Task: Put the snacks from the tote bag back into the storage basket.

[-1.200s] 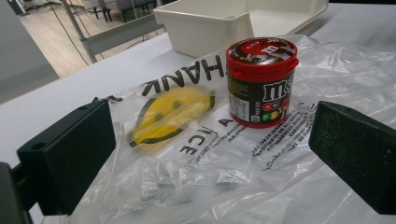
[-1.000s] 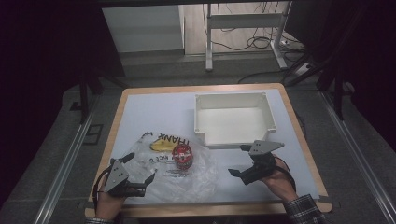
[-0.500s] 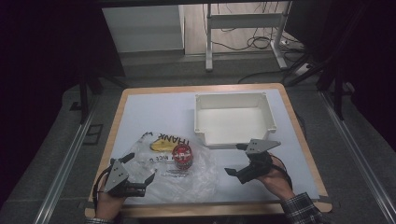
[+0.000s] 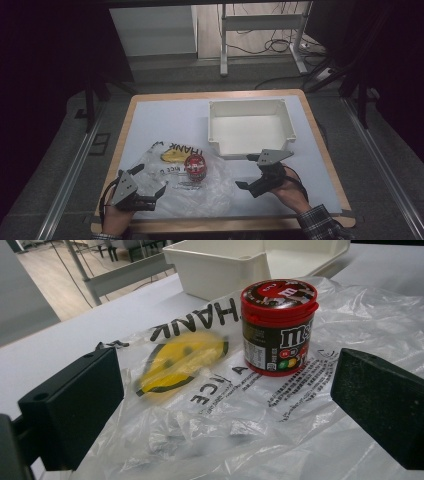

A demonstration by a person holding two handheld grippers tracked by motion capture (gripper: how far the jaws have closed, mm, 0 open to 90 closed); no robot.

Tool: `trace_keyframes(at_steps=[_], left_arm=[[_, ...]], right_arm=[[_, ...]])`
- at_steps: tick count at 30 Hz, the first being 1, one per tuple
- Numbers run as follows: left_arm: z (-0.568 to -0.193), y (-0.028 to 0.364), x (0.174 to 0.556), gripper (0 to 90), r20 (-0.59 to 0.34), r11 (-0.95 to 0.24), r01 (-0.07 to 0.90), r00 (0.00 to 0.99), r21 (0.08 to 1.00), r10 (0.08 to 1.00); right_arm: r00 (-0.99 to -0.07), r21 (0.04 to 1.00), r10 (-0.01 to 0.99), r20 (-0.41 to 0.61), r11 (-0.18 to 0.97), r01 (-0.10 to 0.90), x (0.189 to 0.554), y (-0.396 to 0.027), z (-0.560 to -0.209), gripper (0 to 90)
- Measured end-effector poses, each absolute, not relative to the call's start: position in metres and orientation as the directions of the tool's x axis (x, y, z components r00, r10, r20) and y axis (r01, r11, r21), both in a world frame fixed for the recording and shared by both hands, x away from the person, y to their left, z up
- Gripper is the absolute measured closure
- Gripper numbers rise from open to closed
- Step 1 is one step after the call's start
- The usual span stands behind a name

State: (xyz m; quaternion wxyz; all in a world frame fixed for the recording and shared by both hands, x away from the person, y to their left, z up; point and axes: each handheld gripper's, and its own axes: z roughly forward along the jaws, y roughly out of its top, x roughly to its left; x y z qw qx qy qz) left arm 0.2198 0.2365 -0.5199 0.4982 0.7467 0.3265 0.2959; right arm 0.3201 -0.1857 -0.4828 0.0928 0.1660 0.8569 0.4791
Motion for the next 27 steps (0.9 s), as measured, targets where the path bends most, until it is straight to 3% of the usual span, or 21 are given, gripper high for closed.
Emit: trace_keyframes(at_steps=[10,27], left_arm=[[-0.518,0.241,0.219,0.4,0.066,-0.232,0.195,0.614,0.953,0.787],[-0.518,0.241,0.219,0.4,0.066,-0.225,0.187,0.61,0.956,0.79]], right_arm=[[-0.937,0.861,0.35,0.015,0.472,0.19,0.323,-0.176,-0.483,1.0],[-0.946,0.858,0.323,0.026,0.478,0.187,0.326,-0.163,-0.485,0.9]])
